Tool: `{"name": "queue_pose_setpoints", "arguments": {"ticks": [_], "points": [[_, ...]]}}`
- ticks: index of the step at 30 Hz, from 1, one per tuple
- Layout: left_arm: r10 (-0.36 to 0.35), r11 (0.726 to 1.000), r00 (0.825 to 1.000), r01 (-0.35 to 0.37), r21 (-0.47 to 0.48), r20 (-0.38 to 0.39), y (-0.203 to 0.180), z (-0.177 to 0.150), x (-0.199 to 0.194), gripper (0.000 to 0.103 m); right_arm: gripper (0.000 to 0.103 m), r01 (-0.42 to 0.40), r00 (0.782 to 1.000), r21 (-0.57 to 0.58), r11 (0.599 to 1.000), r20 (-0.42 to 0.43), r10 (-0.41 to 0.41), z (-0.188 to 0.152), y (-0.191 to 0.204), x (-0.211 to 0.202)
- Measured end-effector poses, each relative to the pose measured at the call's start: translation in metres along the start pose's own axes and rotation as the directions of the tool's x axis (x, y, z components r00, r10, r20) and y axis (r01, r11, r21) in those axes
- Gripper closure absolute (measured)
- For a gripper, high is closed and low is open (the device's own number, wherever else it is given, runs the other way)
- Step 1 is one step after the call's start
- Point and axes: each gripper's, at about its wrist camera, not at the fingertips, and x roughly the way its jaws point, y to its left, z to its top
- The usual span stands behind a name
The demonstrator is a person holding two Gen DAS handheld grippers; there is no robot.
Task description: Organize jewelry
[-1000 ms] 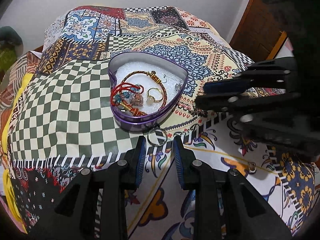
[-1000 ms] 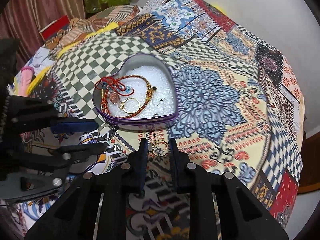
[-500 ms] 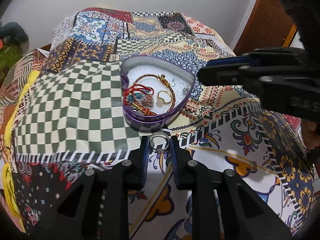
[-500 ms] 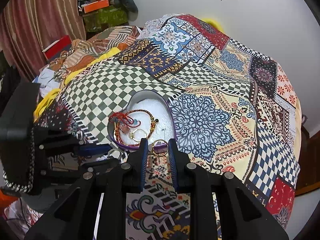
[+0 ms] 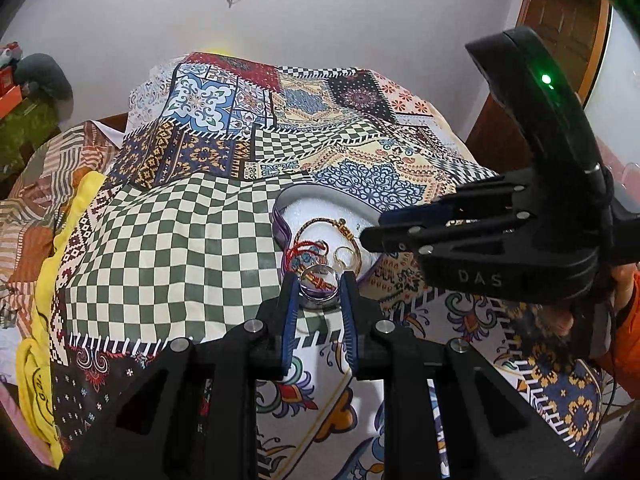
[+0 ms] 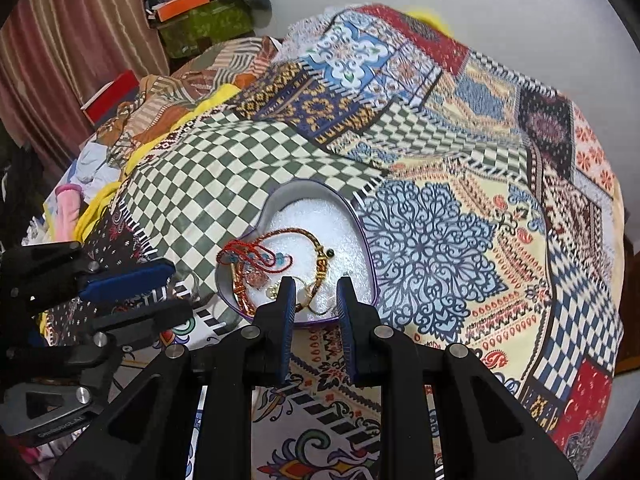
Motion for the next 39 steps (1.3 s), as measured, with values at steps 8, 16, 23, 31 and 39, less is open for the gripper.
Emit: {"name": "queue_pose_setpoints", "arguments": {"ticks": [8, 16, 23, 31, 39], "points": [[0.001, 1.0, 1.0, -0.001, 0.013, -0.004, -0.004, 0.003, 0.01, 0.083, 0.075, 0.019, 0.999, 0.005, 1.0, 0.032, -0.019, -0.013, -0.005, -0.026], [0.047, 0.998, 0.999, -0.046, 0.031, -0.013, -0.007, 0.007, 0.022, 0.083, 0.074, 0.04, 0.996, -0.04, 0.998, 0.081, -0.037, -0.05, 0.007, -0.064], [0.066, 0.997, 0.997, -0.065, 0.039, -0.032, -0.008, 0.006, 0.031, 0.083, 0.073, 0.014, 0.999, -0.074, 0.997, 0.031, -0.012, -0.082, 0.025, -0.062], [0.058, 0.998, 0.997, -0.056, 0.042, -0.059, -0.012, 0.0, 0.03, 0.078, 0.073, 0.038, 0.999, -0.109, 0.993, 0.001, -0.038, -0.098, 0.035, -0.051], [0.058, 0.998, 0.998, -0.056, 0.039, -0.037, -0.014, -0.015, 0.003, 0.073, 0.083, 0.06, 0.998, -0.155, 0.986, 0.008, -0.059, -0.1, 0.045, -0.046]]}}
